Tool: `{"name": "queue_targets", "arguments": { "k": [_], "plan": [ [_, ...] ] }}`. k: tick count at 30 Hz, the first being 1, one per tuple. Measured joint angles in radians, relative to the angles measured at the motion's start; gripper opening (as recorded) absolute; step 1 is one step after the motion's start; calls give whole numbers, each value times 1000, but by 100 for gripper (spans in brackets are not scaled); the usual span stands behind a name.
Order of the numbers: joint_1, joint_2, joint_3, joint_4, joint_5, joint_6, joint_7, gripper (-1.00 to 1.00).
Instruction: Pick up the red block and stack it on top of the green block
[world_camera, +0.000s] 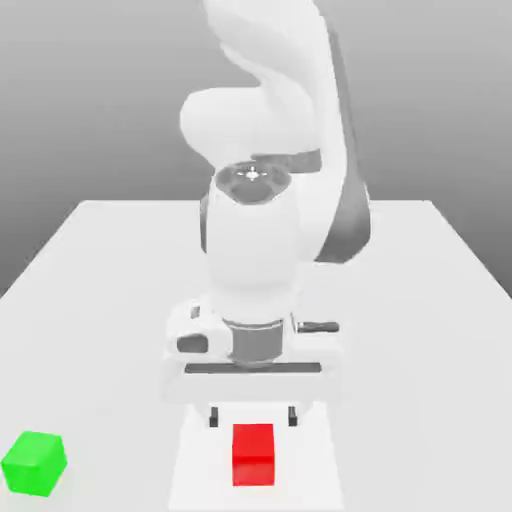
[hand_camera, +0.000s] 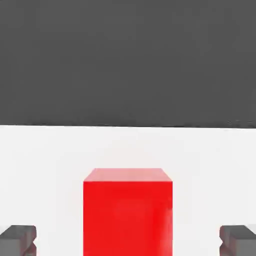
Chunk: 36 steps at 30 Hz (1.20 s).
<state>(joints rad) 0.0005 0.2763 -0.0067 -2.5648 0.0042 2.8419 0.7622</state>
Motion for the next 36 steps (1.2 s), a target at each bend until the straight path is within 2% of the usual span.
{"name": "queue_targets", "arguments": {
  "k": [1, 2, 9, 14, 32, 36],
  "plan": [
    [-1, 37, 1, 5, 1, 31, -1, 0],
    [-1, 56, 2, 8, 2, 48, -2, -100],
    [-3, 53, 3, 7, 0, 45, 0, -100],
    [-6, -105, 5, -16, -3, -90, 3, -100],
    [-163, -54, -331, 216, 131, -291, 817, -100],
    [-199, 48, -317, 240, 204, -215, 829, -100]
  ]
}}
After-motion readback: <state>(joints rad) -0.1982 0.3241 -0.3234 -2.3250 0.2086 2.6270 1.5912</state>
